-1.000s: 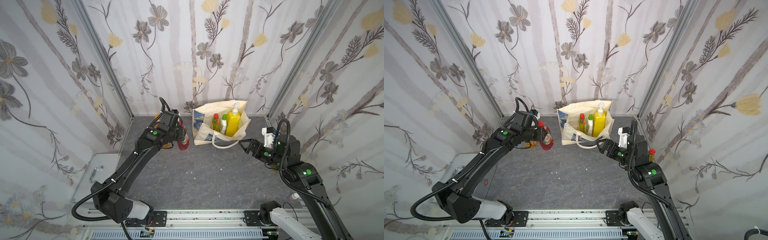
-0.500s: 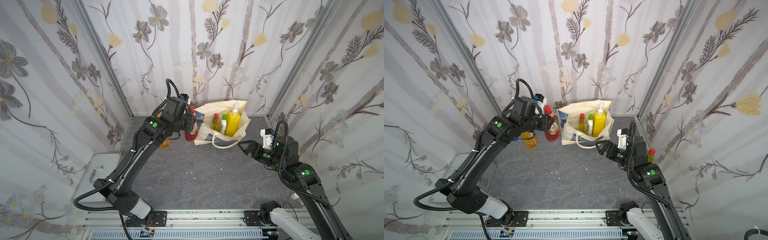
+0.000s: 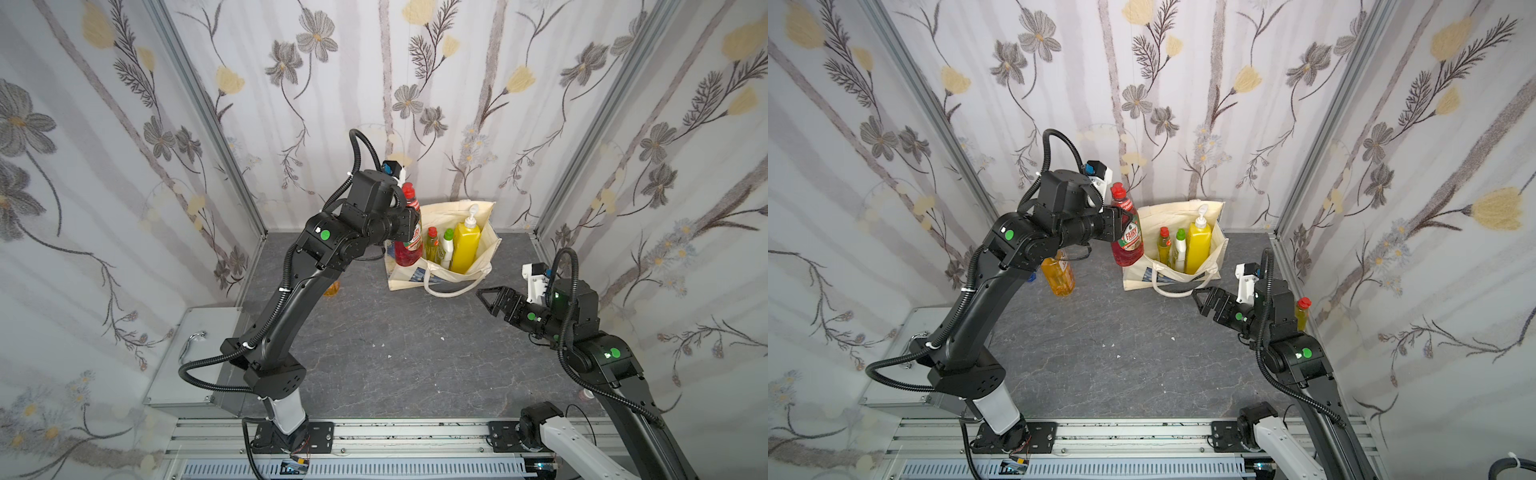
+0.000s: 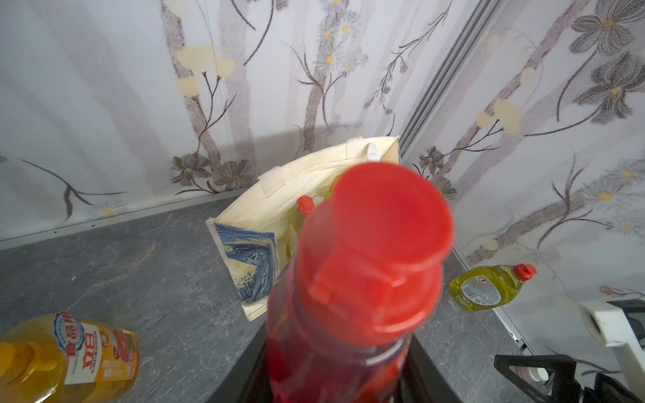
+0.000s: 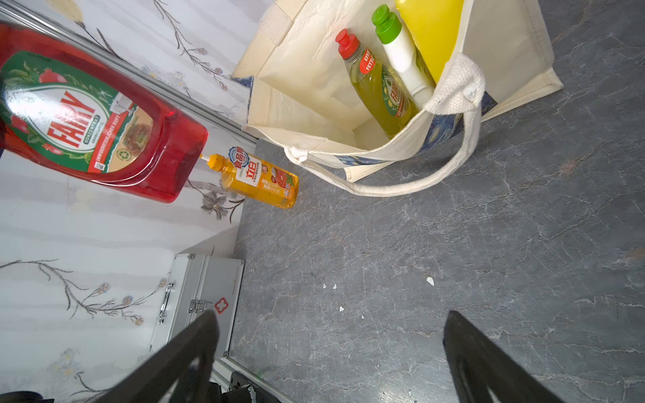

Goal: Pack dish soap into the shopping bag
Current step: Pick up the bottle of dish soap at the center of the board, then place the bottle of dish soap in the shopping bag.

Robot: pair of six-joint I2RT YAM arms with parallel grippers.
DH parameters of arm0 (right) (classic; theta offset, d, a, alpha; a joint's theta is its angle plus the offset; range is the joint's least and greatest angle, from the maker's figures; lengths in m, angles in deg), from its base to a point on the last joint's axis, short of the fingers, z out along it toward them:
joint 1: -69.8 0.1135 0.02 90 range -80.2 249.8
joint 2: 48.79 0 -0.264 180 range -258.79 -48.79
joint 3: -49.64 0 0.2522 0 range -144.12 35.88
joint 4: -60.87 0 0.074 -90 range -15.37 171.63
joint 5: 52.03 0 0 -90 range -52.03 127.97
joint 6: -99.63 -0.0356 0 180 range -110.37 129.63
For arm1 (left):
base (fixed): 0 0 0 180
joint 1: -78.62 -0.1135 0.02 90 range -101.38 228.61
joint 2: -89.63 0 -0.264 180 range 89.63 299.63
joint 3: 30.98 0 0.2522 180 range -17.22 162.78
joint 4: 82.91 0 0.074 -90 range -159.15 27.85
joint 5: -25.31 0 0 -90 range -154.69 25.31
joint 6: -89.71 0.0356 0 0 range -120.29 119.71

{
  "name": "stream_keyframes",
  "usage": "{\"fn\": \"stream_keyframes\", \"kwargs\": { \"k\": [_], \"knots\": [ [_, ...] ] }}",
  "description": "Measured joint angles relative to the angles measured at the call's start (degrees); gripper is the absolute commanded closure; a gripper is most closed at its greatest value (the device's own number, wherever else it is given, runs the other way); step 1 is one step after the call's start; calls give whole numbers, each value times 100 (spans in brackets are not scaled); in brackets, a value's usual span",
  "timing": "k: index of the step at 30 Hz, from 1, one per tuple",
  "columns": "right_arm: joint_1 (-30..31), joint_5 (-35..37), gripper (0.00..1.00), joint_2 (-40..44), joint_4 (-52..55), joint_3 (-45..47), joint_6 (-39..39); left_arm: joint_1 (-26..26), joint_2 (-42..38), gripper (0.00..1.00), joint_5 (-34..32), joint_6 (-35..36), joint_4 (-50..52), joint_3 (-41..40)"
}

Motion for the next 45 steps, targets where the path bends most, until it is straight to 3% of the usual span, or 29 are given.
{"fn": "stream_keyframes", "kwargs": {
  "k": [13, 32, 45],
  "knots": [
    [-20, 4, 0, 584, 544, 35, 293, 160, 1537, 54, -697, -70, -22, 1228],
    [-26, 310, 0, 868, 1910, -251, 1617, 168, 2588, 53, -1539, -446, -730, 1423],
    [-26, 457, 0, 824, 2179, -267, 2218, 125, 3067, 51, -2402, -282, -664, 1375]
  ]
}}
